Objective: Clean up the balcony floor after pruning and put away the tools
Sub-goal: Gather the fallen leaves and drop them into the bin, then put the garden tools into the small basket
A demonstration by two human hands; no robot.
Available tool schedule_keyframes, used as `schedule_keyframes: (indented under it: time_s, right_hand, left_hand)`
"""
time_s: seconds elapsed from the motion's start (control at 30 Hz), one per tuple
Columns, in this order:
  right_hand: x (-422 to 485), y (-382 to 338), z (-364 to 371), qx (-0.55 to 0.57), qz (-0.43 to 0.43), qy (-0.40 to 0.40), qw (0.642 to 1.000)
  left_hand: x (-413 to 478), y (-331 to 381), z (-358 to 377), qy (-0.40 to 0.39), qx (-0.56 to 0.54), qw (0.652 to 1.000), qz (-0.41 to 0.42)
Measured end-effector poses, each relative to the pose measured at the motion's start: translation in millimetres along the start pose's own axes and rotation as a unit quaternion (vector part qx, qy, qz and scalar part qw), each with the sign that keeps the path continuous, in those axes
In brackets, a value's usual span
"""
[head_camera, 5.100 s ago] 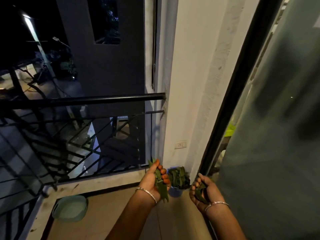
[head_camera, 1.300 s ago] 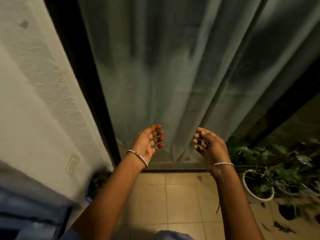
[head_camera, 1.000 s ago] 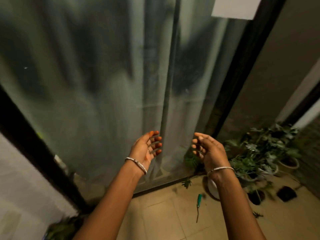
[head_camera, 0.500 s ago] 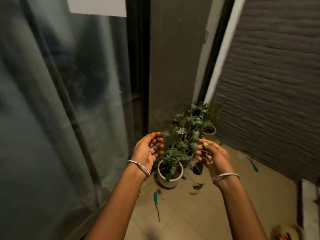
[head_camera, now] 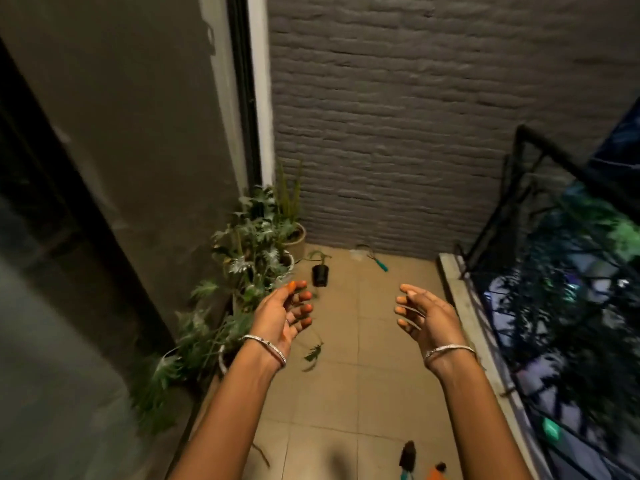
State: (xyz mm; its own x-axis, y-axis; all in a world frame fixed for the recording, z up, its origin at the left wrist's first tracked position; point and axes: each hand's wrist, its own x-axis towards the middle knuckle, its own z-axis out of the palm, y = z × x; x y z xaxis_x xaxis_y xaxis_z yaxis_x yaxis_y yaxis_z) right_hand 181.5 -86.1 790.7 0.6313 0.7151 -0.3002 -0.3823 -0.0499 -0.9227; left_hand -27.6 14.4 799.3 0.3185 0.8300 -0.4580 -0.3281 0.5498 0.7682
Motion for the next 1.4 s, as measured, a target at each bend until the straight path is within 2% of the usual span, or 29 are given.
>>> schedule_keyframes:
  time_s: [0.23, 0.43, 0.6, 0.9, 1.23, 1.4]
  right_hand:
    - [6, 1, -40, 0.047, -0.013, 0.129, 0.99]
    - [-13, -2, -103, 0.078, -0.019, 0.274, 0.958]
    - [-4, -5, -147, 0.104, -0.013, 0.338, 0.935]
    - [89, -21, -229, 0.16, -0.005, 0.379, 0.912]
    - [200, -21, -315, 0.181, 0.07, 0.395, 0.898]
    - [253, -9, -338, 0.143, 0.13, 0.405, 0.893]
  left_hand:
    - [54, -12, 44, -0.098, 0.057, 0.992, -0.051]
    - [75, -53, 93, -0.175, 0.111, 0.971, -0.117]
    - [92, -83, 137, -0.193, 0.147, 0.958, -0.153]
    - [167, -137, 246, -0.228, 0.212, 0.935, -0.17]
    - [244, -205, 334, -0.168, 0.316, 0.915, -0.188]
    - [289, -231, 363, -0.148, 0.337, 0.907, -0.206]
